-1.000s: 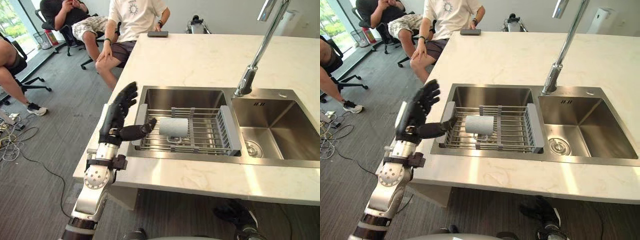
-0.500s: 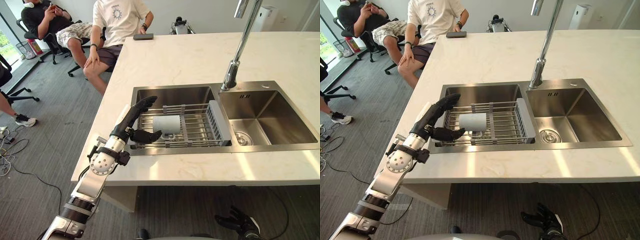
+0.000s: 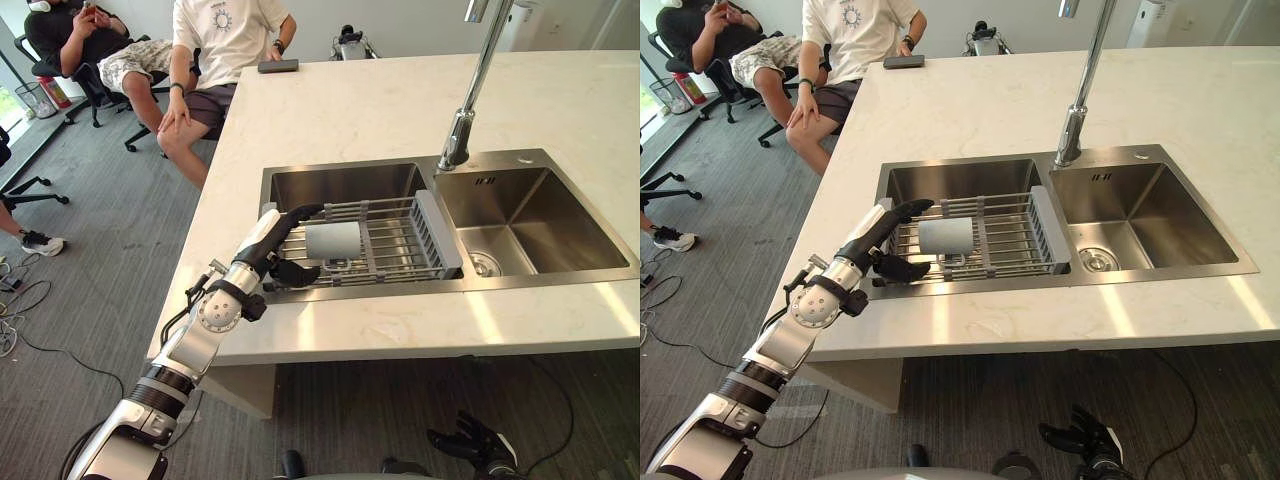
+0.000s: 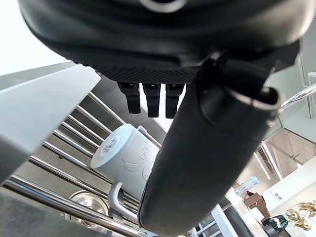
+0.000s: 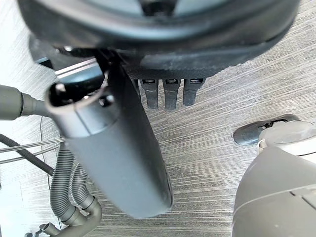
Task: Walk over to the sink, pick up the cup, carry it to the dishwasher, place the cup inside the dishwasher, then close the dishwasher door
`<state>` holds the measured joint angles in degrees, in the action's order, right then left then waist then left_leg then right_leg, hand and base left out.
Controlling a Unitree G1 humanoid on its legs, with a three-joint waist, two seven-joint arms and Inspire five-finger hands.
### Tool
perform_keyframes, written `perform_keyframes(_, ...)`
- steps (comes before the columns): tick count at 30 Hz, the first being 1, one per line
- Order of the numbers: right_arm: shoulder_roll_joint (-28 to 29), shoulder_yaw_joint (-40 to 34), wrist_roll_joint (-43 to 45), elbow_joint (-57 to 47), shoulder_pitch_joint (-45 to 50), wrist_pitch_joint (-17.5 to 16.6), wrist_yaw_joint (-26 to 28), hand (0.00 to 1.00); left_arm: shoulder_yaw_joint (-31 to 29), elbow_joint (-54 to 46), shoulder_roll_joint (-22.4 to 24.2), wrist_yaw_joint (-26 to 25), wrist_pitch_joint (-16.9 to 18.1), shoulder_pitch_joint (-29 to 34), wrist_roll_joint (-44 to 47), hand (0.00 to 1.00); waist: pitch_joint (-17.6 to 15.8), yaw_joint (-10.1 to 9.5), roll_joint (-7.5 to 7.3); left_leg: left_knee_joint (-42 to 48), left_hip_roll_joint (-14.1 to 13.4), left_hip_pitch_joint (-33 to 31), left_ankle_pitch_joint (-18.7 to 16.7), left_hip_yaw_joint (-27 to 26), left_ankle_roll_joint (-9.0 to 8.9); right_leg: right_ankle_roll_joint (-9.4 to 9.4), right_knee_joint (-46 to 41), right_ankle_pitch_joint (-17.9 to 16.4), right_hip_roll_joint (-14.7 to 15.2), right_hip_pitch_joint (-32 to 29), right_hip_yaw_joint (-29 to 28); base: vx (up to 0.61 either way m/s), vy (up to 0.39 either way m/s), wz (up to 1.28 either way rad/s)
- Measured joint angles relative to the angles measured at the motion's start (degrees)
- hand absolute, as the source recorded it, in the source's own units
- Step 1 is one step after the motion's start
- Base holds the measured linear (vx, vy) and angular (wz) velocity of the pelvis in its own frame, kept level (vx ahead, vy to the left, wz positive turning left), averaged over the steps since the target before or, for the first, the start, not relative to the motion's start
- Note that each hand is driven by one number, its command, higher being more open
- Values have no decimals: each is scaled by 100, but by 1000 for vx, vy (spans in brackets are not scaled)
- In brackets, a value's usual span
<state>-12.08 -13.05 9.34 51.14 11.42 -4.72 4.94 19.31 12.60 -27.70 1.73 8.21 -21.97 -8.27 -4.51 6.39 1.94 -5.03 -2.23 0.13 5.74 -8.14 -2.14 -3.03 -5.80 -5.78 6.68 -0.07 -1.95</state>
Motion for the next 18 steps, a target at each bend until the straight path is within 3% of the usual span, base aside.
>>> perform_keyframes(18, 193, 15, 4, 35, -120, -2, -9, 90, 37, 1290, 358, -347, -302, -1052, -889, 90, -426, 202, -40, -1, -32, -201, -2, -117, 0, -8, 75, 114, -22, -219, -121, -3, -3, -3)
